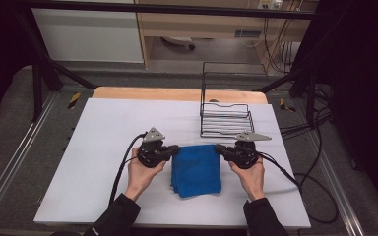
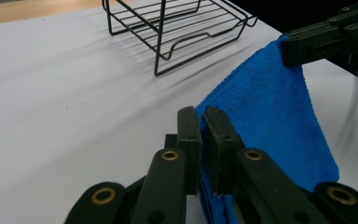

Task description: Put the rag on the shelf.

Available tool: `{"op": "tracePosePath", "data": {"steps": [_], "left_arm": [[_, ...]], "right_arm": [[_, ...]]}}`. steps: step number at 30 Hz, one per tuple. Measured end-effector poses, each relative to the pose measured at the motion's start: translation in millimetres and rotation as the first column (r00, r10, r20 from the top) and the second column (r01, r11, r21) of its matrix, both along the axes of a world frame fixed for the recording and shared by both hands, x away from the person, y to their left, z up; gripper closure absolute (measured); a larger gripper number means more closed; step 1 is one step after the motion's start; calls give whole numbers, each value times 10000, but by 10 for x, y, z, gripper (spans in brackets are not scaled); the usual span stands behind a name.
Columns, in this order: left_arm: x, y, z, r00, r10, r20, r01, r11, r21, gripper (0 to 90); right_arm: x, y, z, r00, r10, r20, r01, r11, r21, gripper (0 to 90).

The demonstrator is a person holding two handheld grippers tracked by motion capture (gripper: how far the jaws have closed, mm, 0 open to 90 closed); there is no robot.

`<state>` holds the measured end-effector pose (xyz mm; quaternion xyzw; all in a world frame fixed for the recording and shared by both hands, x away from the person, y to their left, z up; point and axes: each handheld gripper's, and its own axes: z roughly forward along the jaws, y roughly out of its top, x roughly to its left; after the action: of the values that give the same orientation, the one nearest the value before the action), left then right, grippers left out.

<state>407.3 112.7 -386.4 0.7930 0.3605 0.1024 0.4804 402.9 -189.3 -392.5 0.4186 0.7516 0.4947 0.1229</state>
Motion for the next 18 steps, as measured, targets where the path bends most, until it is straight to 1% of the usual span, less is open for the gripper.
{"op": "tracePosePath", "data": {"steps": [8, 13, 15, 16, 17, 18], "left_arm": [[-36, -11, 79, 9997, -13, 229, 15, 9999, -105, 852], [-70, -13, 202, 9984, -9, 574, 26, 9996, -294, 853], [-77, -18, 241, 9978, -49, 666, 72, 9994, -346, 852], [-77, -18, 241, 9978, -49, 666, 72, 9994, -346, 853], [-84, -27, 277, 9969, -50, 785, 79, 9993, -371, 852], [-88, -31, 296, 9965, -65, 836, 98, 9992, -385, 853]], "right_arm": [[-46, -29, 79, 9994, -43, 346, 40, 10000, 90, 869], [-81, -41, 157, 9974, -91, 715, 81, 9999, 150, 870], [-98, -53, 197, 9962, -125, 865, 108, 9997, 205, 870], [-98, -53, 197, 9962, -125, 865, 108, 9997, 205, 870], [-119, -64, 243, 9946, -180, 1018, 157, 9996, 239, 871], [-125, -68, 258, 9940, -183, 1076, 159, 9996, 239, 870]]}}
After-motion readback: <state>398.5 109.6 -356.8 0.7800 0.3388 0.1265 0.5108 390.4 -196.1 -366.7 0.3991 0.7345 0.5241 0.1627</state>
